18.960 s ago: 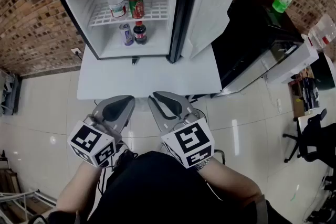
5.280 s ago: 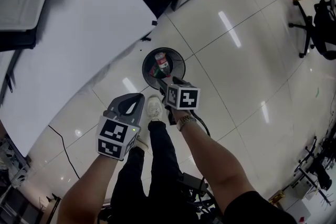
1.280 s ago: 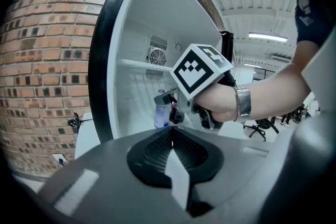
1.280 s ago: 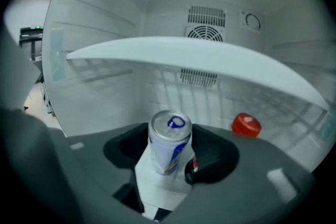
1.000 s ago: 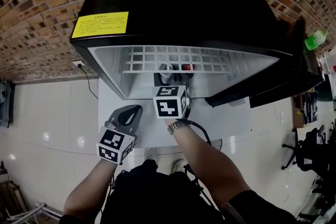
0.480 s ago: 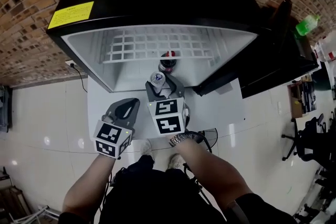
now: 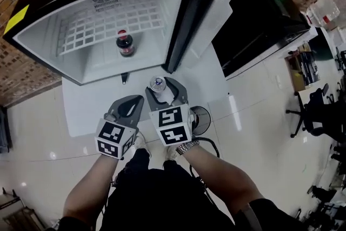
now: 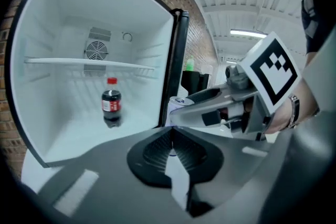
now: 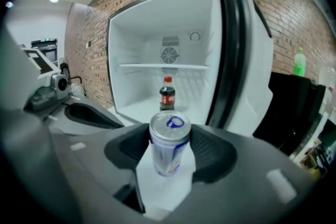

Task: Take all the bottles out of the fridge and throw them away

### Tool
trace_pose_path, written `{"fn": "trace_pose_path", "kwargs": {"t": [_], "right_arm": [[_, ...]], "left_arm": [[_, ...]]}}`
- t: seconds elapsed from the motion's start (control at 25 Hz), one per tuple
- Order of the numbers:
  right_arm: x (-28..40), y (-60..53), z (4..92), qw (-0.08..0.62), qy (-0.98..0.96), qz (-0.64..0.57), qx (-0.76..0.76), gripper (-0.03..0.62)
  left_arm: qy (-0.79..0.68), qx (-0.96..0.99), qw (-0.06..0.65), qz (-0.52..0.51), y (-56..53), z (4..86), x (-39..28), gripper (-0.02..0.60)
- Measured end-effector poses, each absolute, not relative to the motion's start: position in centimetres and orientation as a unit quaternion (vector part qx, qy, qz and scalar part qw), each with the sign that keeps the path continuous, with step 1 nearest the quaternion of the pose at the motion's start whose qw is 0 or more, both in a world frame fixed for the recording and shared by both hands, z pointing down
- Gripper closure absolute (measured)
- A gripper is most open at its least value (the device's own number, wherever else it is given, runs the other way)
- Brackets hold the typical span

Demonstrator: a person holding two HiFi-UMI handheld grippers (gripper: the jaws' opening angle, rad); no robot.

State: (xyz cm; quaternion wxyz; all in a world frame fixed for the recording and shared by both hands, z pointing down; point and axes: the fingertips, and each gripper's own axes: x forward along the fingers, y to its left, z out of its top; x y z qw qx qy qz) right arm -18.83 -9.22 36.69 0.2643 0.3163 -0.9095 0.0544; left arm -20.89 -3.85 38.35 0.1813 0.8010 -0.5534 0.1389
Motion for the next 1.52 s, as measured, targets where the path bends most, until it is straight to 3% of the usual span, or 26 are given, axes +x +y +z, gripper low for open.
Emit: {"fn": "trace_pose_path", "kwargs": {"t": [0.4, 0.76, 1.08, 1.52], "right_arm": [[-2.1, -8.1, 40.1, 0.283, -0.879, 0.085, 0.373, 0.350], [9.7, -6.6, 48.4, 0.316, -0.846, 0.138, 0.408, 0.350], [14.9, -6.3, 58.3, 0.358, -0.819, 0.175, 0.413, 0.352], [16.5, -7.4, 72.5, 0.393, -0.790, 0.229, 0.411, 0.356]], "left_arm": [[-0.480, 0.840, 0.186, 0.173, -3.8, 41.1, -5.8, 0.578], [-0.417, 0.856, 0.202, 0.230, -3.0, 47.9, 4.7, 0.577], [-0.379, 0.851, 0.233, 0.281, -2.5, 54.6, 9.2, 0.577], [-0.353, 0.832, 0.278, 0.327, -2.6, 64.8, 10.5, 0.577]]}}
